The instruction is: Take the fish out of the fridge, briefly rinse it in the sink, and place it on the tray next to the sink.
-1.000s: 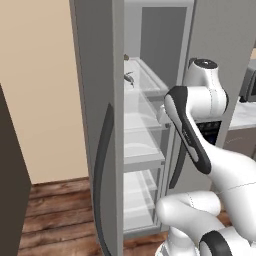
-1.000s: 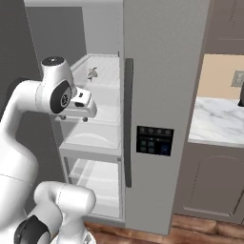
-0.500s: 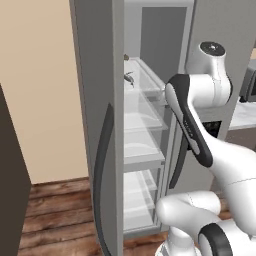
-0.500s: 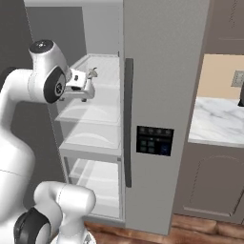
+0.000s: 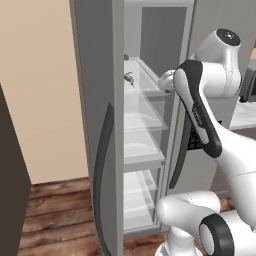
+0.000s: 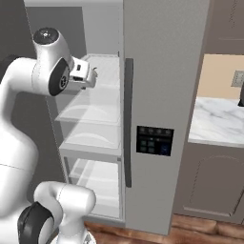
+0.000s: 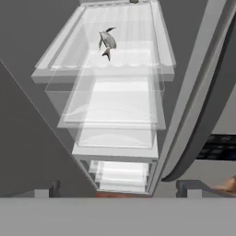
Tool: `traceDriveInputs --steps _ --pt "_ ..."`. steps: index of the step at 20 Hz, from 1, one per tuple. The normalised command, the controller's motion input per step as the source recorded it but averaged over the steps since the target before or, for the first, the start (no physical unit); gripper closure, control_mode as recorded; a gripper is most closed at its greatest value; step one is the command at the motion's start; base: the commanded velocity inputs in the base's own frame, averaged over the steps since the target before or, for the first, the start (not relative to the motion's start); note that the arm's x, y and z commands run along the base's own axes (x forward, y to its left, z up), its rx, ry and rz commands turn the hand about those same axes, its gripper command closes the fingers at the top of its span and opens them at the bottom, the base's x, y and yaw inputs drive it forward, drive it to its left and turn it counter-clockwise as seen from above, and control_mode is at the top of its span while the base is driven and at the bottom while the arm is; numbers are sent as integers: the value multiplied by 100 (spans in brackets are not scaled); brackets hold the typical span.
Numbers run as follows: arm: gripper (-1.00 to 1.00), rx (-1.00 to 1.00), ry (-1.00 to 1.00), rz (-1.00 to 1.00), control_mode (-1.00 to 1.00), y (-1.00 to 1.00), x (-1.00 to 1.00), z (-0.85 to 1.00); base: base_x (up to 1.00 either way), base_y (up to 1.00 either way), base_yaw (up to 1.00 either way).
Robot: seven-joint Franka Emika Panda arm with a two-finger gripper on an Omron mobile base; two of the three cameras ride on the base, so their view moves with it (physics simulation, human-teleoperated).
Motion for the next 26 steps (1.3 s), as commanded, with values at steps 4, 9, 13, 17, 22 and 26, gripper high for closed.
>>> traceDriveInputs --steps 4,9,13,17,22,26 --pt "-100 -12 -3 2 -100 38 41 -8 0 0 0" --pt "-100 -10 0 0 -100 63 90 0 0 0 0" --pt "-100 0 2 0 -100 40 97 -1 0 0 0" --pt "-100 1 0 2 -100 2 73 -6 0 0 0" --pt "-100 2 0 4 -100 -1 62 -15 0 0 0" --pt "-100 0 0 1 -100 -2 63 -30 0 0 0"
